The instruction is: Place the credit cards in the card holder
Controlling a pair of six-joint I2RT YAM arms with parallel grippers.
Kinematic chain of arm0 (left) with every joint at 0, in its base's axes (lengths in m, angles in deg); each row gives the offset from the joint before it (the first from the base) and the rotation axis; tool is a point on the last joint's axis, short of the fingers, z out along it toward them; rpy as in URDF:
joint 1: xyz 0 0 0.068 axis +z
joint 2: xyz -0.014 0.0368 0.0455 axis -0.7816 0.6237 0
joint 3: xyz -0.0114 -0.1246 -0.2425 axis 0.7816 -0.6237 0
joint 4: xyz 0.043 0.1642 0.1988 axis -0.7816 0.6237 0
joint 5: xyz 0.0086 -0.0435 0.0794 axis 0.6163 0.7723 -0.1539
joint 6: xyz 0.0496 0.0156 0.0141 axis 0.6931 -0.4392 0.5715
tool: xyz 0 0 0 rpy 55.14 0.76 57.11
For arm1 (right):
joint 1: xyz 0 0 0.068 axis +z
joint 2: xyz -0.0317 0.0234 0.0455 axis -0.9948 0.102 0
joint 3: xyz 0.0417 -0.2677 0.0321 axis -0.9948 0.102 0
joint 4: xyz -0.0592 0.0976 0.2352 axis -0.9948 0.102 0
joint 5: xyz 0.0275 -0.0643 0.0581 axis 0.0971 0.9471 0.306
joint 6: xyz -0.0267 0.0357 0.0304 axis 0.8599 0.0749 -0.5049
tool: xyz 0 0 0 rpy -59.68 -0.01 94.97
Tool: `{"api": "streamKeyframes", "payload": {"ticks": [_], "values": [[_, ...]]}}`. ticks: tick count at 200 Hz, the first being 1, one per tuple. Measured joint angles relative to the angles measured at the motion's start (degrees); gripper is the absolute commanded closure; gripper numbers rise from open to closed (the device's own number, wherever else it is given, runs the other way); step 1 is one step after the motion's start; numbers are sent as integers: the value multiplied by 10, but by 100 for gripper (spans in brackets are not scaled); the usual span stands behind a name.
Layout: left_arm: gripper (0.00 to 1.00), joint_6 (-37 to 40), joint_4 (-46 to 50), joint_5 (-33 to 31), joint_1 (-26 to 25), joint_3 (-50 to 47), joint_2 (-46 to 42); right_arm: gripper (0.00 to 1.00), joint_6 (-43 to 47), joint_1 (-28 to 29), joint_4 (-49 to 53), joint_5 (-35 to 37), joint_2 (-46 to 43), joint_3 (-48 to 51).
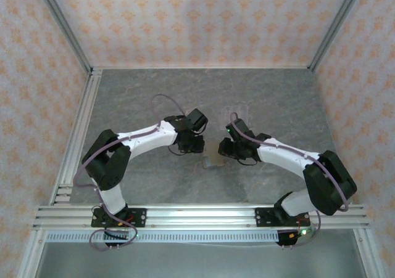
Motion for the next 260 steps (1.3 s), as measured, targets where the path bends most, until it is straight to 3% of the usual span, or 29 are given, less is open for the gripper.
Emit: {"api": "streamKeyframes", "payload": {"ticks": [67,110,149,190,229,260], "values": [[82,10,13,-14,-24,58,60,47,-12,-25,-10,-26,0,25],[83,9,7,-15,-24,21,83,40,-7,-26,-43,-67,23,26],[83,8,-21,-17,-24,-10,73,40,-1,-29,-77,-104,63,23],[83,3,-38,-17,-24,-22,70,48,-3,-36,-101,-144,75,21],[83,-1,-40,-17,-24,-23,70,59,-2,-2,-160,-200,111,18],[83,-5,-40,-17,-23,-26,68,87,-12,0,-186,-225,115,19]]}}
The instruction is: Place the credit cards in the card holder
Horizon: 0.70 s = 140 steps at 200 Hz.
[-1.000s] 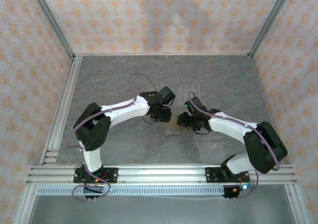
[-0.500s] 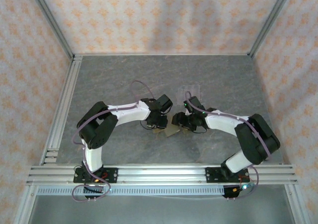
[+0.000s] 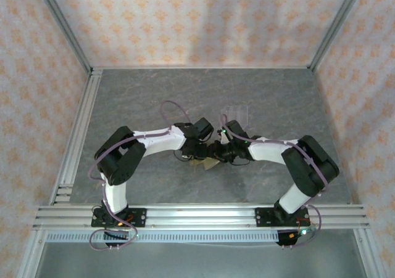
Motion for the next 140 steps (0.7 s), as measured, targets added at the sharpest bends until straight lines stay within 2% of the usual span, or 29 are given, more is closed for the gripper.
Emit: {"api": "streamKeyframes", "payload": {"ticks": [18,39,53,71,96,120,140], "values": [[83,0,1,-1,1,0,-2,100,1,0,1,3,-9,2],[81,0,3,-2,3,0,-4,100,12,0,35,26,-52,5],[74,3,10,-6,8,-1,-10,100,25,-3,80,63,-110,3],[64,11,31,-12,30,-10,-29,100,52,-7,163,144,-182,-28],[58,21,59,-26,75,-13,-71,100,78,-3,270,282,-226,-85],[57,27,76,-43,109,-13,-109,100,86,23,364,405,-224,-112],[57,29,88,-53,120,-13,-120,100,84,79,450,501,-186,-143]]}}
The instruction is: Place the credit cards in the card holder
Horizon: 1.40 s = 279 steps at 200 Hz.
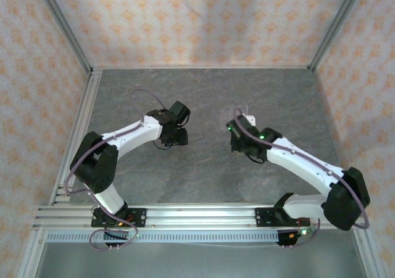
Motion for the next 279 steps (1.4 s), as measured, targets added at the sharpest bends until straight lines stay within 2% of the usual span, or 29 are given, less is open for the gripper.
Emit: {"api": "streamKeyframes", "payload": {"ticks": [22,47,69,89,118,134,155,180,201,238,279], "values": [[57,-1,11,-3,3,0,0,100,-10,54,47,66,70,-40],[57,-5,16,-3,8,0,0,100,-24,98,67,108,156,-76],[57,-11,19,-5,12,0,0,75,-31,137,66,116,244,-123],[56,-14,22,-7,16,0,0,53,-24,154,28,80,286,-144],[56,-14,27,-7,19,0,0,44,-5,141,-35,-8,259,-135],[56,-14,28,-7,19,0,0,44,3,110,-75,-64,207,-101],[56,-10,24,2,19,-4,0,53,7,40,-96,-105,129,-54],[56,2,18,15,1,-5,0,53,12,-23,-98,-132,108,-35],[56,10,12,25,-39,2,13,54,16,-33,-100,-165,110,-14],[56,13,-10,45,-87,7,60,74,22,-40,-117,-219,150,-10],[56,13,-16,50,-98,9,82,76,20,-48,-123,-237,161,-7]]}}
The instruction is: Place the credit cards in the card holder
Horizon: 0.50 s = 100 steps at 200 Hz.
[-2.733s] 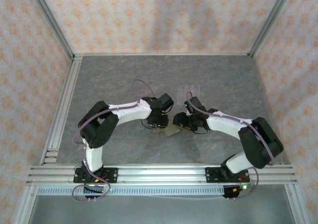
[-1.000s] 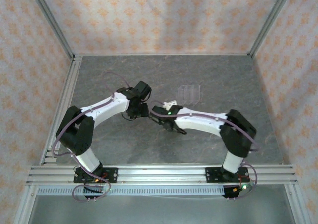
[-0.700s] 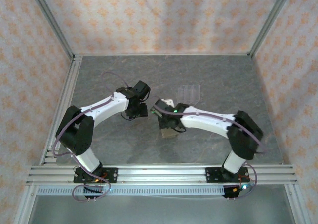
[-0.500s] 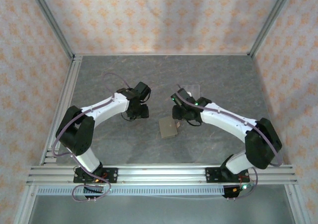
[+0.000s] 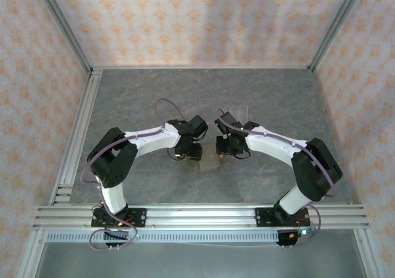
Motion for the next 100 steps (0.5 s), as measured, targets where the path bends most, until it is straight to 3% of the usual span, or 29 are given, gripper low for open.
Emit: {"api": "streamKeyframes", "payload": {"ticks": [59,100], "values": [[57,0,-1,6,0,7,3,87,0,0,-1,-16,0,1],[57,0,-3,6,0,8,12,87,0,0,-1,-22,0,8]]}}
